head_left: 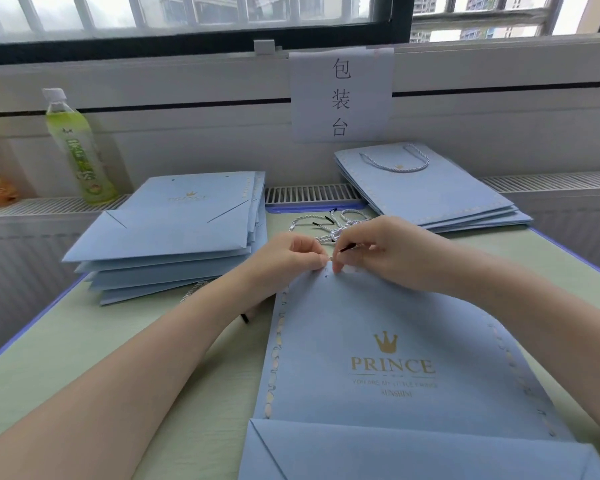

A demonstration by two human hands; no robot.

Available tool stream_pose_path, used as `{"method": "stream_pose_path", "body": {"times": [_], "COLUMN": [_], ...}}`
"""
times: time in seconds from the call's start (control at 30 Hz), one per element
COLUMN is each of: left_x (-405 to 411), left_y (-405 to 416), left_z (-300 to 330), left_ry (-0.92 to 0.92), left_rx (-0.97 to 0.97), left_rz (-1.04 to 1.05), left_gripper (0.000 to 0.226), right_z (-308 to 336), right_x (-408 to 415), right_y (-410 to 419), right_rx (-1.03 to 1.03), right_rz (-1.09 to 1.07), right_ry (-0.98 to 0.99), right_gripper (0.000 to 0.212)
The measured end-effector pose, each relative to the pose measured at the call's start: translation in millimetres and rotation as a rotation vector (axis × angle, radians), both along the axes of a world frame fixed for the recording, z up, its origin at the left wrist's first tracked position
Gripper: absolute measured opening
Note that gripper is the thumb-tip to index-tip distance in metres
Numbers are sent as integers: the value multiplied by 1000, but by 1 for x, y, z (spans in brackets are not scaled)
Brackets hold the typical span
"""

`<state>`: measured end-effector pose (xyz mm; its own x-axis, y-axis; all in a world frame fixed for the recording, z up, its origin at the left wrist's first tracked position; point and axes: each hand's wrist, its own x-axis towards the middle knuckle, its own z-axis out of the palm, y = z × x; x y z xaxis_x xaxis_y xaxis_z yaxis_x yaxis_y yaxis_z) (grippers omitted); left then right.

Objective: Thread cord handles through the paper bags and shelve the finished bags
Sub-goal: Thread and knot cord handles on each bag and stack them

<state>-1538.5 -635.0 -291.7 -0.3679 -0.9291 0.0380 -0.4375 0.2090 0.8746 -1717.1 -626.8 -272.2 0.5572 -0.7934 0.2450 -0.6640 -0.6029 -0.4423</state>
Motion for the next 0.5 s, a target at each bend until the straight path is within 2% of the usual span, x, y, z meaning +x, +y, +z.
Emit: {"method": "stream_pose_path", "body": {"times": [0.17, 0.33, 0.5], "left_x": [1, 1, 1], "left_y": [1, 0, -2], "left_z": [-2, -4, -6], "left_ry": [-39, -56, -50], "left_rx": [-54, -80, -87], "left_rz": [-18, -23, 13], "left_gripper": [18, 20, 25], "right_z": [2, 0, -9], "right_x": [4, 12, 10], "right_y": [5, 11, 1], "right_rx": [-445, -346, -351], "right_rz": [-244, -149, -15], "right_ry": [204, 170, 26], "right_gripper": [32, 37, 17]}}
